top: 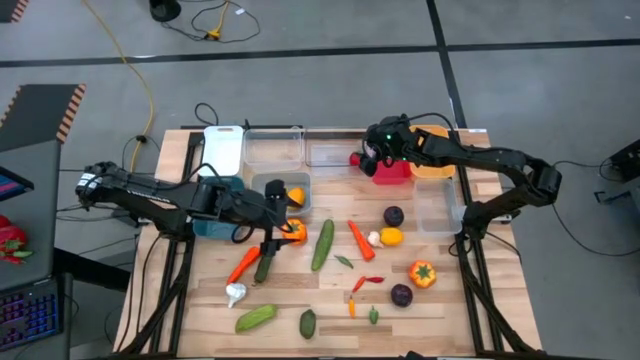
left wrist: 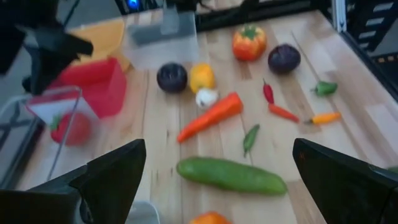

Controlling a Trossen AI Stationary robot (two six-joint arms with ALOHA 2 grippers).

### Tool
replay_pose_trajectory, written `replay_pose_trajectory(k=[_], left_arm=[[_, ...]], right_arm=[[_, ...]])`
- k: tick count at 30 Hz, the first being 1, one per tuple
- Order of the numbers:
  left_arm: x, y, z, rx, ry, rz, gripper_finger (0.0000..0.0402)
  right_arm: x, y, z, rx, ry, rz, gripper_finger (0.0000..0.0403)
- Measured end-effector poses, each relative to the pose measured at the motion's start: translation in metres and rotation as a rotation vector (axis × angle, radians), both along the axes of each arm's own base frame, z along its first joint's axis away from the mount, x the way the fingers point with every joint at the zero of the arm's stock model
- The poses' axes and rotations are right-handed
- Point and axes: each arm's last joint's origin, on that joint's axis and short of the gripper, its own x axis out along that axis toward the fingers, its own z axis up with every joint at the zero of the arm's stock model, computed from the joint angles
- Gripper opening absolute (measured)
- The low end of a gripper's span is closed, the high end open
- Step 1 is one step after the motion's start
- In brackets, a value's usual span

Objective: Sort produce into baskets
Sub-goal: Put the left orange tomato into the top right transparent bin

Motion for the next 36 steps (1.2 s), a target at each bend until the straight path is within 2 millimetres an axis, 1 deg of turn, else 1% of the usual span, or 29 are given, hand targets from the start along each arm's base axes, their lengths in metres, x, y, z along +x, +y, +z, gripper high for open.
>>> replay_pose_trajectory(k=[4, 8, 11, 15, 22, 28, 32, 36], left_arm=[[0.002, 0.0, 0.004, 0.0, -0.041, -0.002, 0.0394], [0.002, 0.0, 0.004, 0.042, -0.04, -0.027, 0.0394], [0.008, -0.001, -0.001, 0.074, -0.021, -0.073, 0.0394], [0.025, -0.005, -0.008, 0.116, 0.035, -0.173, 0.0394], [0.053, -0.009, -0.032, 0.256, 0.344, -0.275, 0.0394], [0.069, -0.011, -0.061, 0.331, 0.632, -0.33, 0.0394], [0.077, -0.011, -0.078, 0.366, 0.758, -0.367, 0.0394], [0.083, -0.01, -0.092, 0.447, 0.819, -0.384, 0.0394]], right_arm=[[0.0, 0.0, 0.0, 0.0, 0.0, 0.0, 0.039], [0.0, 0.0, 0.0, 0.0, 0.0, 0.0, 0.039], [0.0, 0.0, 0.0, 0.0, 0.0, 0.0, 0.039], [0.0, 0.001, 0.0, 0.0, 0.0, 0.003, 0.039], [0.003, 0.006, 0.001, -0.001, -0.002, 0.023, 0.039], [0.006, 0.013, 0.001, -0.001, -0.002, 0.048, 0.039], [0.009, 0.017, 0.001, -0.002, -0.002, 0.063, 0.039], [0.01, 0.02, 0.001, -0.001, -0.001, 0.076, 0.039]])
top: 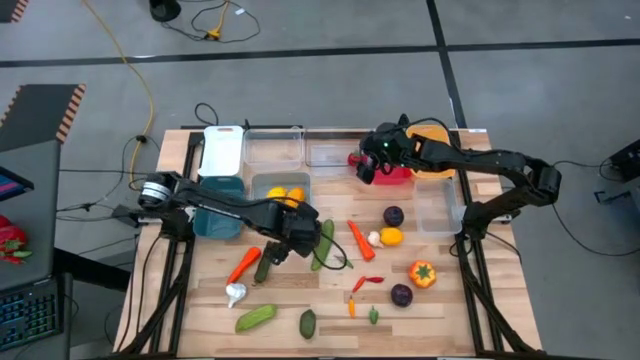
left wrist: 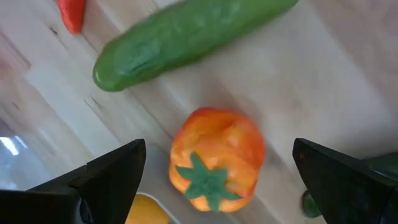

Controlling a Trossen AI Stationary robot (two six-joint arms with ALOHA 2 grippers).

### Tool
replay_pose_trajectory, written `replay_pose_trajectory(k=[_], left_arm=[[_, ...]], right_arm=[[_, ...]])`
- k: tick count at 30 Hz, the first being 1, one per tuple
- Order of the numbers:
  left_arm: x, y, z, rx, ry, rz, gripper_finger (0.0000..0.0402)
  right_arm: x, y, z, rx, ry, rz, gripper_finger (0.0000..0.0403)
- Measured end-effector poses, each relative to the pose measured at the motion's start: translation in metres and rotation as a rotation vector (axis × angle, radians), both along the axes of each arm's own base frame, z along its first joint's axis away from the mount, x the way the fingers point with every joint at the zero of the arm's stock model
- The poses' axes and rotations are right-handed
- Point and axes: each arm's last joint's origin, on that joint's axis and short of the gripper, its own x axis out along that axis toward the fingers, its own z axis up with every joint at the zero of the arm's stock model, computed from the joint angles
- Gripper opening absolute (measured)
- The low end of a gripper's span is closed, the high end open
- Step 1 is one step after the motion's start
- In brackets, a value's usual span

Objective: Sort produce into baskets
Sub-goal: Put the left orange tomato into the top right transparent bin

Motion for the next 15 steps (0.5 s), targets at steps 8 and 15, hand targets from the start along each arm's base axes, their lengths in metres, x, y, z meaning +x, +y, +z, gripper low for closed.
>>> replay_pose_trajectory(k=[8, 15], left_arm=[[0.002, 0.014, -0.006, 0.022, 0.035, 0.032, 0.0394], [0.004, 0.024, -0.01, -0.027, 0.041, 0.095, 0.0394]], right_arm=[[0.003, 0.006, 0.0, -0.001, 0.0, 0.022, 0.039], [0.006, 0.012, 0.0, -0.001, 0.0, 0.044, 0.039]])
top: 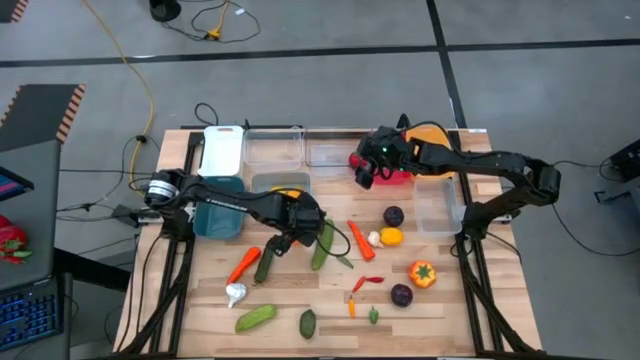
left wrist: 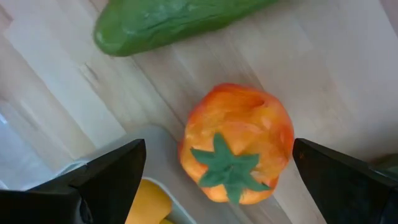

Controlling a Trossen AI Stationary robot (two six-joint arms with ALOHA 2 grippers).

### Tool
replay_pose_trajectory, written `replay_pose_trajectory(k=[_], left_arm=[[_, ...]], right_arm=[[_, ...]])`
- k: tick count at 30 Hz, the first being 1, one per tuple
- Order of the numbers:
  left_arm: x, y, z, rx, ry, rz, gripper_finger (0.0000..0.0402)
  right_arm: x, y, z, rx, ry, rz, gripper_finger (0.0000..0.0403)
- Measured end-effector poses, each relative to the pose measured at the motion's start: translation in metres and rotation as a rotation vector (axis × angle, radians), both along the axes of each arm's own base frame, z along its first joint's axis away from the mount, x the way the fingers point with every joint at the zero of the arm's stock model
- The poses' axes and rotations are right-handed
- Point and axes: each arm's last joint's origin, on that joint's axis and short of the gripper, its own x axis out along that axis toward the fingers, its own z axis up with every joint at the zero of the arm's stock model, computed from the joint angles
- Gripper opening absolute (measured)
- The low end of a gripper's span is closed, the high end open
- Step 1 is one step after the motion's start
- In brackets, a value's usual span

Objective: Sort produce into baskets
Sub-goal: Put the left orange tomato into the top right transparent bin

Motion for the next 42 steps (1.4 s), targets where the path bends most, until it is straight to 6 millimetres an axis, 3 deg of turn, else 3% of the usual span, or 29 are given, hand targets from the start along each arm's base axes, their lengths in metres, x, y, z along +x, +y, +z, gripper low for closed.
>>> replay_pose_trajectory(k=[25, 37, 42], left_arm=[[0.008, -0.002, -0.032, 0.004, 0.085, 0.005, 0.0391], [0.01, -0.003, -0.036, -0.022, 0.088, 0.021, 0.0289], [0.01, -0.003, -0.036, -0.031, 0.08, 0.056, 0.0279]], right_arm=[[0.002, 0.009, 0.004, -0.006, -0.012, 0.03, 0.039], [-0.028, 0.029, 0.041, -0.035, -0.095, 0.061, 0.039], [-0.049, 0.038, 0.058, -0.046, -0.125, 0.068, 0.039]])
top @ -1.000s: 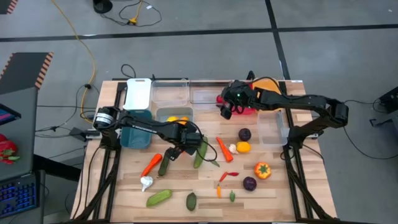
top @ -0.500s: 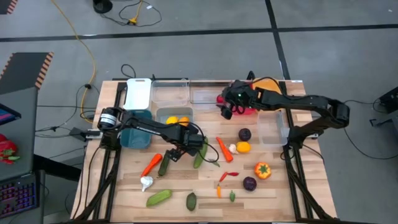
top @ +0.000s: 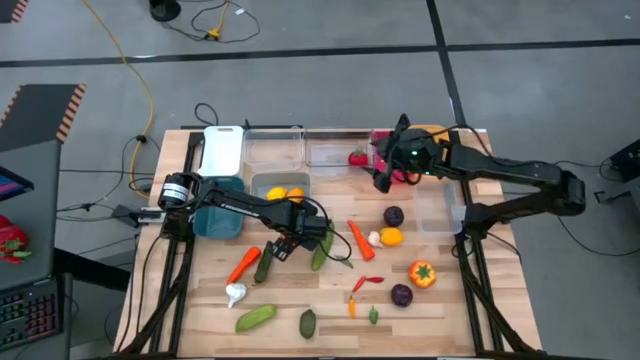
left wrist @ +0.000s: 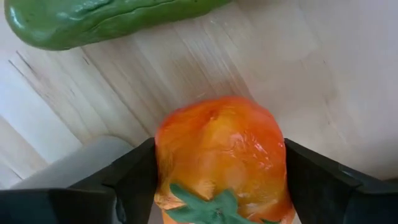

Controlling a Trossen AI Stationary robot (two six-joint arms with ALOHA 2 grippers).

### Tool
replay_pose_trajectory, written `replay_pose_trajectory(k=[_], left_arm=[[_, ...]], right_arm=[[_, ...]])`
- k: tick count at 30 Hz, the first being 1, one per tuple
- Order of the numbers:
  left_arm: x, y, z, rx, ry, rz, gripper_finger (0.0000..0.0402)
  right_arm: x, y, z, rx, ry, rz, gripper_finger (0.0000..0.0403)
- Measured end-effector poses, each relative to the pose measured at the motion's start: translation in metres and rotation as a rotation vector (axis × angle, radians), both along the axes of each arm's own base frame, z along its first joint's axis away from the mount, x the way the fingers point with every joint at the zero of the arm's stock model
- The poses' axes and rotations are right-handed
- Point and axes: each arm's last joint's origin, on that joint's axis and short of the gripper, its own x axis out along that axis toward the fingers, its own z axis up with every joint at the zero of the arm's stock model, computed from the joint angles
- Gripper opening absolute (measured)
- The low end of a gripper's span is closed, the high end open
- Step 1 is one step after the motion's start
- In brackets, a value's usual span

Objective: Sort produce into baskets
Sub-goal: Put the left orange tomato into the top right transparent bin

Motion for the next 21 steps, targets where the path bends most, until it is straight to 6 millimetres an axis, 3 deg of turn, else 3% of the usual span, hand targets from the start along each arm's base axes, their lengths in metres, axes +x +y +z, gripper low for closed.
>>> replay_pose_trajectory(k=[11, 16, 21], left_arm=[[0.005, -0.003, 0.007, -0.108, -0.031, 0.092, 0.0285], [0.021, -0.005, 0.035, -0.198, -0.124, 0.105, 0.0285], [0.04, 0.003, 0.075, -0.225, -0.271, 0.096, 0.0286]], right_arm=[[-0.027, 0.008, 0.021, 0.001, -0.094, -0.017, 0.039], [-0.029, 0.009, 0.022, 0.0, -0.097, -0.017, 0.039], [-0.03, 0.009, 0.02, 0.009, -0.071, -0.018, 0.039]])
